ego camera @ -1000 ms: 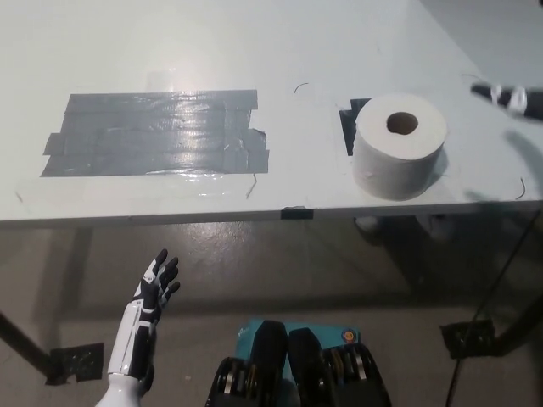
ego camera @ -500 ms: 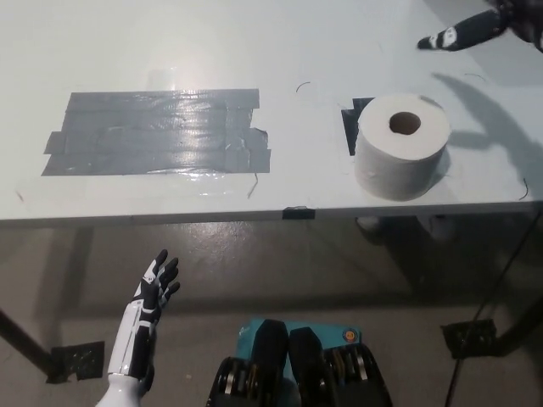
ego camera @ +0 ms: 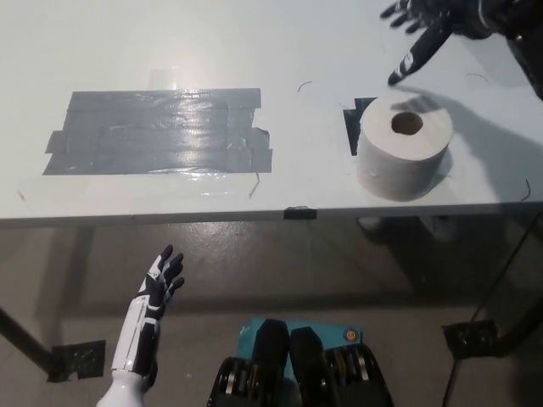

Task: A toilet paper roll is kept on the black spot on the desk infront of the robot and the robot inserts its right thumb into the hole in the centre to grab the roll. Then it passes the roll to a person.

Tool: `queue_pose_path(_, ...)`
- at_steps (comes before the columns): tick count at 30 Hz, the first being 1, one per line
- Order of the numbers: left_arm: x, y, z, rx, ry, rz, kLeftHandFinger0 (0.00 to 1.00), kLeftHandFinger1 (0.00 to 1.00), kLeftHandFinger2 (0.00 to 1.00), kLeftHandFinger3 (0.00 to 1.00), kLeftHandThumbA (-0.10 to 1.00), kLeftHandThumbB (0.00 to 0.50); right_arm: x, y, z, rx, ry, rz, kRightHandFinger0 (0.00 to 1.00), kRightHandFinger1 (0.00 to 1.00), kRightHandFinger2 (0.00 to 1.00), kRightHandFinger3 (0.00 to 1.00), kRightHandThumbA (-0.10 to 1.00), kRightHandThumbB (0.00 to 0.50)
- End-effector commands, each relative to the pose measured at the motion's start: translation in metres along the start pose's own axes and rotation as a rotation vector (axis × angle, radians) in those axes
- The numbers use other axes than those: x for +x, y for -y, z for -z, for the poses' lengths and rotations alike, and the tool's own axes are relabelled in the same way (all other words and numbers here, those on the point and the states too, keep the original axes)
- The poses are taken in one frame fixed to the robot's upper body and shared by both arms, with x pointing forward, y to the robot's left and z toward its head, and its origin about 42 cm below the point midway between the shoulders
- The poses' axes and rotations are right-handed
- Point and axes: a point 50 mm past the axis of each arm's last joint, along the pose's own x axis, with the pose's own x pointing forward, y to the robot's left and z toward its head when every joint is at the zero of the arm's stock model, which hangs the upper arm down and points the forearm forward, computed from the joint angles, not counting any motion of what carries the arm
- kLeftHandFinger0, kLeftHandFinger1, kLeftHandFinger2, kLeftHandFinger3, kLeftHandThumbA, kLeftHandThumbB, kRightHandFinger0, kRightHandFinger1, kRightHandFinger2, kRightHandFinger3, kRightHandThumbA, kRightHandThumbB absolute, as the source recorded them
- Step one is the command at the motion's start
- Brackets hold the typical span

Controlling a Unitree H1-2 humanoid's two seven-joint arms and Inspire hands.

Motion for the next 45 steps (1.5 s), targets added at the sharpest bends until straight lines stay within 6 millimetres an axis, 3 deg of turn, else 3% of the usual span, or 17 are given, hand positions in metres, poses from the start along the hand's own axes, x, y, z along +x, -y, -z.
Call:
queue_pose_path(1, 0.011, 0.0, -0.015, 0.016, 0.074, 0.008, 1.0, 1.0, 1.0, 1.0, 1.0, 0.095, -0.022, 0.029, -0.024, -0.102, 0.011, 0.015, 1.0, 1.0, 1.0, 1.0, 0.94, 0.331)
queue_pose_path(8, 0.012, 0.0, -0.015, 0.025, 0.077, 0.009, 1.0, 1.0, 1.0, 1.0, 1.0, 0.108, -0.016, 0.025, -0.015, -0.102, -0.029, -0.039, 1.0, 1.0, 1.0, 1.0, 0.94, 0.337)
queue_pose_path(11, 0.012, 0.0, -0.016, 0.014, 0.082, 0.006, 1.0, 1.0, 1.0, 1.0, 1.0, 0.088, -0.016, 0.026, -0.012, -0.117, -0.074, -0.035, 1.0, 1.0, 1.0, 1.0, 0.94, 0.339)
queue_pose_path(13, 0.013, 0.0, -0.016, 0.019, 0.08, 0.005, 1.0, 1.0, 1.0, 1.0, 1.0, 0.106, -0.015, 0.026, -0.009, -0.124, -0.075, -0.034, 1.0, 1.0, 1.0, 1.0, 0.93, 0.324)
queue_pose_path(20, 0.013, 0.0, -0.017, 0.016, 0.072, 0.008, 1.0, 1.0, 1.0, 1.0, 1.0, 0.112, -0.011, 0.023, 0.003, -0.08, -0.068, -0.004, 1.0, 1.0, 1.0, 1.0, 0.92, 0.341)
queue_pose_path(23, 0.012, 0.0, -0.017, 0.012, 0.077, 0.008, 1.0, 1.0, 1.0, 1.0, 1.0, 0.096, -0.008, 0.02, 0.003, -0.109, -0.088, 0.004, 1.0, 1.0, 1.0, 1.0, 1.0, 0.361)
queue_pose_path(27, 0.012, 0.0, -0.017, 0.03, 0.083, 0.013, 1.0, 1.0, 1.0, 1.0, 1.0, 0.083, -0.004, 0.014, 0.005, -0.12, -0.066, 0.008, 1.0, 1.0, 1.0, 1.0, 1.0, 0.368)
queue_pose_path(30, 0.013, 0.0, -0.017, 0.02, 0.084, 0.01, 1.0, 1.0, 1.0, 1.0, 1.0, 0.107, -0.003, 0.013, 0.004, -0.104, -0.049, 0.003, 1.0, 1.0, 1.0, 1.0, 1.0, 0.367)
queue_pose_path(35, 0.014, 0.0, -0.018, 0.016, 0.085, 0.009, 1.0, 1.0, 1.0, 1.0, 1.0, 0.093, -0.001, 0.012, 0.003, -0.092, -0.051, 0.021, 1.0, 1.0, 1.0, 1.0, 1.0, 0.403)
queue_pose_path(45, 0.014, -0.001, -0.02, 0.029, 0.089, 0.013, 1.0, 1.0, 1.0, 1.0, 1.0, 0.091, 0.006, 0.004, 0.002, -0.12, -0.04, 0.031, 1.0, 1.0, 1.0, 1.0, 1.0, 0.381)
